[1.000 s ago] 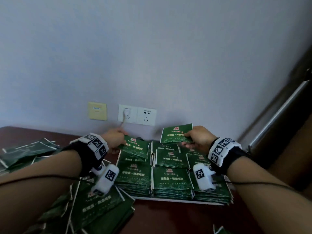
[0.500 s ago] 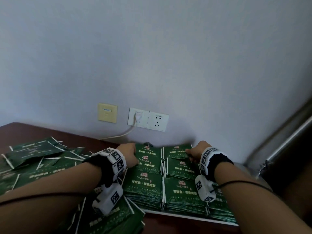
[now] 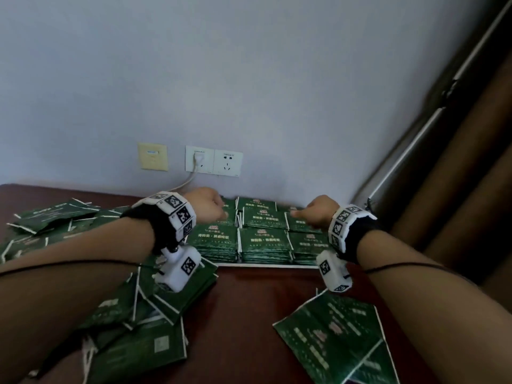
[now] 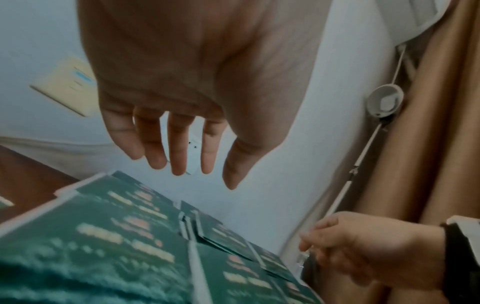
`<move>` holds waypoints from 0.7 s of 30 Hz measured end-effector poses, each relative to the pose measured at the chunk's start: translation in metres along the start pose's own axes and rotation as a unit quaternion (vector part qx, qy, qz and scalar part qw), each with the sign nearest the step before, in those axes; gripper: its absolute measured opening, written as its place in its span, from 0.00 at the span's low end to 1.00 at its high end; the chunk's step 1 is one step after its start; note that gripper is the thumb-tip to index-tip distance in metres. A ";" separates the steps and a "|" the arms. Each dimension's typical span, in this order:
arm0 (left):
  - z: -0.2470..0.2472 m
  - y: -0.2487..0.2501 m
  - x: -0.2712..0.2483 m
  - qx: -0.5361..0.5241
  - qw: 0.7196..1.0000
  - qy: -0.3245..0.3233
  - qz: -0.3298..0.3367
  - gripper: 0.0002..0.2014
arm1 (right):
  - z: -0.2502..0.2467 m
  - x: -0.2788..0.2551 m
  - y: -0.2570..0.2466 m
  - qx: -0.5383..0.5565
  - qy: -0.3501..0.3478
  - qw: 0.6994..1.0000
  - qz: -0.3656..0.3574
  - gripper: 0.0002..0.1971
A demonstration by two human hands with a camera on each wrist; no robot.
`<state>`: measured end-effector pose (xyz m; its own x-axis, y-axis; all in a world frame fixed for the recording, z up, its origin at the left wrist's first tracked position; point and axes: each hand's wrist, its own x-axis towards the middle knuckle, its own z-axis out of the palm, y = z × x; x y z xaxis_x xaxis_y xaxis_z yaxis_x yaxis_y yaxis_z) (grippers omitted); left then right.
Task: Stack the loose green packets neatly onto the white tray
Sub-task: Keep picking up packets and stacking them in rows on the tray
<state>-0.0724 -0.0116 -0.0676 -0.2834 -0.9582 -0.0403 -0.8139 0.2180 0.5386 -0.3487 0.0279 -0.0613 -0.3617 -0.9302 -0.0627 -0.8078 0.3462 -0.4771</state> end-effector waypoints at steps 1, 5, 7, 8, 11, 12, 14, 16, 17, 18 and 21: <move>0.008 0.011 -0.014 -0.013 1.000 -0.014 0.016 0.10 | 0.004 -0.015 0.013 0.002 -0.006 1.000 0.001 0.23; 0.050 0.047 -0.062 -0.004 0.992 -0.091 0.085 0.09 | 0.021 -0.069 0.061 -0.006 -0.046 0.999 0.016 0.16; 0.077 0.063 -0.082 -0.001 0.983 -0.145 0.109 0.10 | 0.027 -0.093 0.087 0.021 -0.076 0.996 0.049 0.15; 0.091 0.070 -0.090 0.003 0.979 -0.169 0.117 0.12 | 0.028 -0.103 0.099 0.034 -0.084 0.994 0.066 0.15; 0.128 0.092 -0.105 0.031 0.965 -0.222 0.139 0.22 | 0.027 -0.124 0.132 0.069 -0.058 0.991 0.104 0.15; 0.137 0.097 -0.106 0.046 0.961 -0.232 0.143 0.26 | 0.026 -0.129 0.142 0.067 -0.047 0.990 0.116 0.14; 0.151 0.108 -0.110 0.080 0.954 -0.245 0.152 0.32 | 0.022 -0.139 0.158 0.026 -0.041 0.989 0.139 0.16; 0.161 0.114 -0.107 0.118 0.950 -0.247 0.149 0.38 | 0.018 -0.146 0.165 -0.034 -0.063 0.984 0.161 0.25; 0.163 0.115 -0.106 0.131 0.949 -0.247 0.144 0.40 | 0.016 -0.148 0.166 -0.062 -0.079 0.981 0.167 0.31; 0.165 0.116 -0.104 0.138 0.948 -0.251 0.138 0.42 | 0.015 -0.149 0.165 -0.083 -0.097 0.976 0.175 0.38; 0.170 0.115 -0.095 0.124 0.944 -0.283 0.120 0.44 | 0.016 -0.147 0.164 -0.088 -0.129 0.970 0.184 0.49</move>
<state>-0.2255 0.1360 -0.1448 -0.6431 -0.6385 -0.4227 -0.7654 0.5201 0.3789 -0.4209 0.2194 -0.1444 -0.5312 -0.7308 -0.4286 -0.7208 0.6557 -0.2246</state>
